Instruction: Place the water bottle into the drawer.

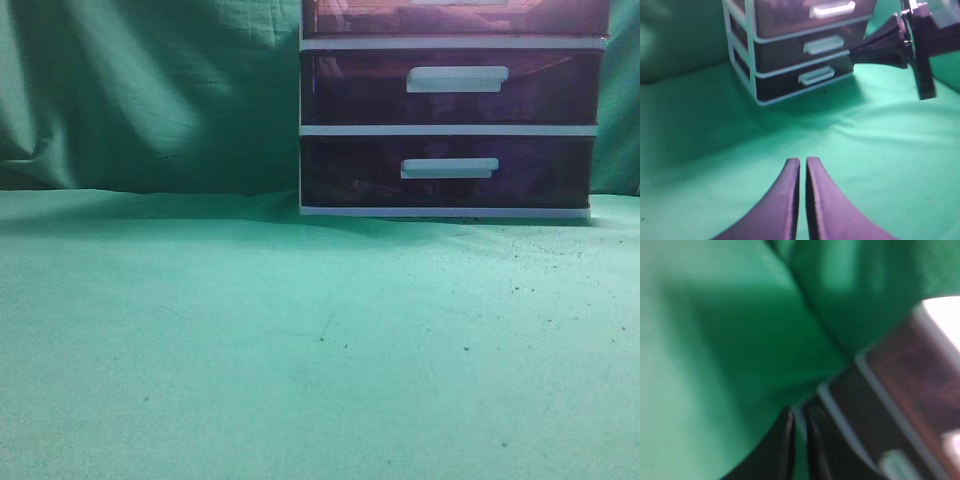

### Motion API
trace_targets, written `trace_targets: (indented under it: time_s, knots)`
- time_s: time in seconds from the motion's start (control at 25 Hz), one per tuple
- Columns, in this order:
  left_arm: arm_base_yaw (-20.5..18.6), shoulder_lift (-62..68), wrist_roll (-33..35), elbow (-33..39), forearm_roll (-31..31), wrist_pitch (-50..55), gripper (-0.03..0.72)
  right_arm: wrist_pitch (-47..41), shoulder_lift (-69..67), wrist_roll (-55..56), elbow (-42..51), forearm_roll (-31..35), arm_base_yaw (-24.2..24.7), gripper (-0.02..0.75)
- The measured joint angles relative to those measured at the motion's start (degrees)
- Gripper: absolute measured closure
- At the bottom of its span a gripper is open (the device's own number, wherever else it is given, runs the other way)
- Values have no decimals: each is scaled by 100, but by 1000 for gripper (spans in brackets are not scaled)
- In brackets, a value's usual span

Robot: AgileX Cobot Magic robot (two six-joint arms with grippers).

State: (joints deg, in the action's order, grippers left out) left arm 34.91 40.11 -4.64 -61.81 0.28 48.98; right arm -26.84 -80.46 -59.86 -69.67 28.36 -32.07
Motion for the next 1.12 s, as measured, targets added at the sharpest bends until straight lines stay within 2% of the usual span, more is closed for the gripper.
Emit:
trace_targets:
  time_s: [0.12, 0.44, 0.56, 0.72, 1.0, 1.12]
  knots:
    - [0, -934, 0, 806, -35, -523, 688, -722, 484, 646, 0, 403, 0, 738]
    - [0, -2915, 0, 2785, 14, -1525, 688, -1739, 1768, 1928, 42, 528, 0, 738]
    - [0, -3505, 0, 3415, -8, -1899, 688, -1624, 2275, 1987, 480, 693, 0, 738]
    - [0, -3954, -200, 4074, -46, -2112, 688, -979, 3118, 2000, 1552, 1062, 0, 738]
    - [0, -4013, -829, 4632, -111, -2185, 688, -522, 4610, 1953, 3241, 1683, 0, 738]
    - [0, -4013, -860, 4856, 251, -2207, 688, -326, 5168, 1864, 3801, 1793, 0, 738]
